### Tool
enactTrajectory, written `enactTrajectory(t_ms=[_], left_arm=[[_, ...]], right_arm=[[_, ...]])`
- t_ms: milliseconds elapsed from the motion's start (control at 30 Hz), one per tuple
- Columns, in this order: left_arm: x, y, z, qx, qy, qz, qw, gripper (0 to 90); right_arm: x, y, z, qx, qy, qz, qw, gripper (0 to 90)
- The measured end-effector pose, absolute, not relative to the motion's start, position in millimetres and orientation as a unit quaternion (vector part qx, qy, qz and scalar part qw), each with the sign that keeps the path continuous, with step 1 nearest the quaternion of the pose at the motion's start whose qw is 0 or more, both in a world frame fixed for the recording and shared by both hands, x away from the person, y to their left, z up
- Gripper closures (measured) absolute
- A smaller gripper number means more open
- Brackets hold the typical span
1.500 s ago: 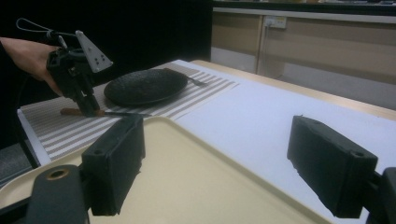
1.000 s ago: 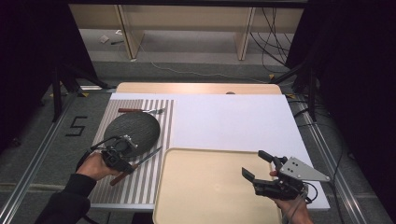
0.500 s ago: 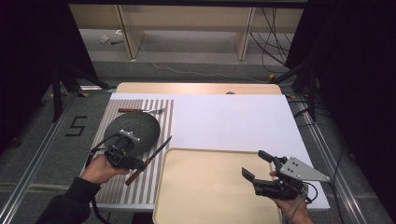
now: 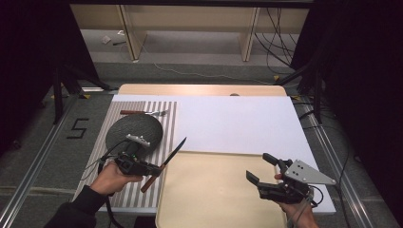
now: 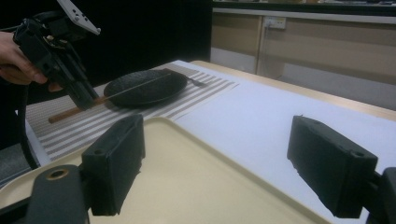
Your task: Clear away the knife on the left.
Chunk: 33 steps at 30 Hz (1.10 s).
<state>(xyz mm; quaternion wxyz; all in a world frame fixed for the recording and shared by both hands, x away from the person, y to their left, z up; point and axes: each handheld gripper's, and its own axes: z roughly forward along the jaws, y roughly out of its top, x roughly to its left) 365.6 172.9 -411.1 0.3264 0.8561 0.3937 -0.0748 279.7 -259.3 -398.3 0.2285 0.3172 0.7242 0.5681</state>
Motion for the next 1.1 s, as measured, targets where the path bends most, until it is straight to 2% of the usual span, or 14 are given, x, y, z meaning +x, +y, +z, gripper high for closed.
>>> enactTrajectory(t_ms=[1100], left_arm=[[350, 104, -419, 0.891, 0.325, -0.109, 0.297, 76.8]], right_arm=[[280, -260, -398, 0.316, 0.725, 0.568, 0.228, 20.1]])
